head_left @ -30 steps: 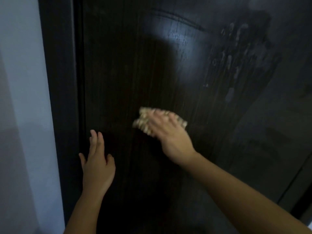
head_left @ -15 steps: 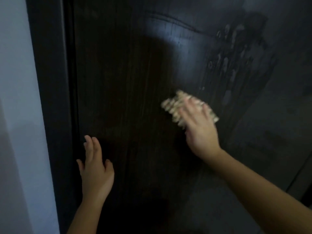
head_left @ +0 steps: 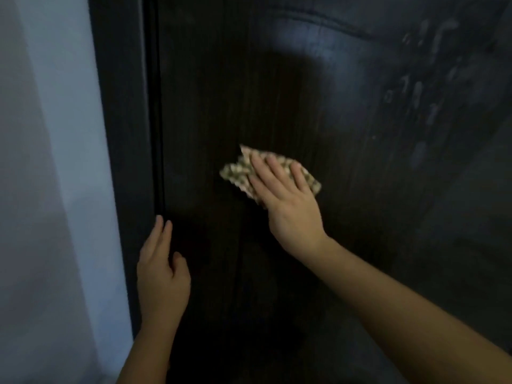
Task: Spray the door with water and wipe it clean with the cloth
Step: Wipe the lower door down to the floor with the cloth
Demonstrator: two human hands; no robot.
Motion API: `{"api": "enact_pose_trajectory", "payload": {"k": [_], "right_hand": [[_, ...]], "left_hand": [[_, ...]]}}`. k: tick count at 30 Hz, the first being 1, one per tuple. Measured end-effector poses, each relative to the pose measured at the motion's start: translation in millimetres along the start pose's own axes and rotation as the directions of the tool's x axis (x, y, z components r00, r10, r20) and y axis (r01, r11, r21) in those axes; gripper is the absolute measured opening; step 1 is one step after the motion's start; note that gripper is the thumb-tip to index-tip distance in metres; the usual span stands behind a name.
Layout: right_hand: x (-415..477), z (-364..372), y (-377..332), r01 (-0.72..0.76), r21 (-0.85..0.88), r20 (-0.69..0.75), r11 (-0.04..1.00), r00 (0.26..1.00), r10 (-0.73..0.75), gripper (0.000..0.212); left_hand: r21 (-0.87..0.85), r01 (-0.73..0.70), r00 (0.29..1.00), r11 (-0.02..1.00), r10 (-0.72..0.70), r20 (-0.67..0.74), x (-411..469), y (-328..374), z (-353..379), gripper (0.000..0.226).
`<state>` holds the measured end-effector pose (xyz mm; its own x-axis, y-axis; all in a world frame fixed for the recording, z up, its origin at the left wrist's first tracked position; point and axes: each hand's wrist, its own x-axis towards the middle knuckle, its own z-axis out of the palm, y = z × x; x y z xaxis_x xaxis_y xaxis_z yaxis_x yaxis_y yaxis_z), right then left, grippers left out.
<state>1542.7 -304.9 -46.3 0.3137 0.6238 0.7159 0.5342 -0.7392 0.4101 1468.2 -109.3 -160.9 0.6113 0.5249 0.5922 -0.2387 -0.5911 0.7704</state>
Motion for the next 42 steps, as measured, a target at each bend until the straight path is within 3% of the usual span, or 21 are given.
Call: {"api": "enact_pose_trajectory", "payload": {"k": [2,4,6,8,11,14,16,18,20,23,24,26,28,30,32,34,36,38,40,41,42], "right_hand": [[39,4,-24,-0.066,0.027,-0.074,0.997,0.995,0.068,0.056],[56,19,-54,-0.034,0.051,-0.101,0.998,0.994,0.039,0.055],[42,47,-84,0.144,0.054,0.013,0.988,0.989,-0.145,0.055],[8,71,-107,0.352,0.038,0.210,0.935,0.912,-0.352,0.053],[-3,78,-102,0.465,-0.007,0.282,0.885,0.850,-0.444,0.053],[48,49,-85,0.245,-0.066,0.086,0.967,0.967,-0.239,0.060],[74,38,-84,0.075,-0.067,0.001,0.995,0.997,-0.075,0.060],[64,50,-99,0.082,-0.048,0.020,0.996,0.997,-0.081,0.058],[16,85,-122,0.272,-0.035,0.167,0.962,0.950,-0.263,0.058],[-58,116,-141,0.534,0.001,0.445,0.846,0.757,-0.478,0.056],[-63,115,-136,0.564,0.018,0.463,0.825,0.727,-0.507,0.056],[-47,99,-115,0.464,0.021,0.328,0.886,0.833,-0.445,0.056],[-16,74,-84,0.274,-0.002,0.130,0.962,0.954,-0.271,0.057],[-3,58,-63,0.119,-0.010,0.047,0.993,0.992,-0.119,0.056],[-25,70,-70,0.076,0.057,0.034,0.995,0.996,-0.078,0.055],[-77,103,-90,0.194,0.174,0.164,0.965,0.961,-0.223,0.054],[-125,130,-97,0.375,0.216,0.291,0.901,0.856,-0.426,0.052],[-146,138,-97,0.406,0.269,0.286,0.873,0.832,-0.475,0.044],[-153,130,-109,0.233,0.429,0.250,0.873,0.898,-0.362,0.041],[-156,121,-120,0.060,0.544,0.247,0.837,0.942,-0.228,0.047],[-157,108,-132,-0.154,0.663,0.281,0.733,0.958,-0.053,0.054]], "left_hand": [[0.084,0.066,0.995,0.994,-0.059,-0.082,1,-11,1,0.072],[0.091,0.199,0.978,0.976,-0.192,-0.078,3,-25,4,0.080],[0.064,0.270,0.963,0.961,-0.270,-0.013,3,-35,5,0.082],[0.046,0.242,0.970,0.969,-0.243,0.019,2,-41,-1,0.081],[0.060,0.172,0.985,0.983,-0.171,-0.014,1,-47,-12,0.078],[0.083,0.074,0.996,0.994,-0.069,-0.061,1,-58,-24,0.073],[0.092,0.047,0.996,0.995,-0.040,-0.083,3,-65,-28,0.072],[0.079,0.044,0.995,0.996,-0.037,-0.089,3,-68,-28,0.073],[0.069,0.034,0.996,0.997,-0.028,-0.081,1,-71,-25,0.075],[0.064,-0.032,0.999,0.997,0.034,-0.035,-2,-82,-25,0.079],[0.060,-0.053,0.998,0.997,0.054,-0.020,-3,-85,-26,0.079],[0.055,-0.074,0.997,0.996,0.074,0.003,-4,-88,-26,0.080],[0.057,-0.078,0.997,0.995,0.077,0.020,-6,-89,-24,0.082],[0.082,-0.095,0.995,0.992,0.091,0.051,-9,-91,-20,0.085],[0.116,-0.087,0.994,0.990,0.078,0.077,-13,-94,-16,0.086],[0.121,-0.056,0.995,0.991,0.046,0.091,-21,-97,-12,0.086],[0.119,-0.049,0.994,0.992,0.036,0.106,-32,-98,-10,0.084],[0.102,-0.063,0.993,0.993,0.052,0.103,-44,-100,-11,0.078],[0.046,-0.061,0.992,0.997,0.056,0.116,-52,-98,-14,0.065],[-0.014,-0.013,0.988,1.000,0.015,0.154,-53,-95,-15,0.057],[-0.094,0.089,0.972,0.992,-0.066,0.225,-52,-92,-16,0.050]]}}
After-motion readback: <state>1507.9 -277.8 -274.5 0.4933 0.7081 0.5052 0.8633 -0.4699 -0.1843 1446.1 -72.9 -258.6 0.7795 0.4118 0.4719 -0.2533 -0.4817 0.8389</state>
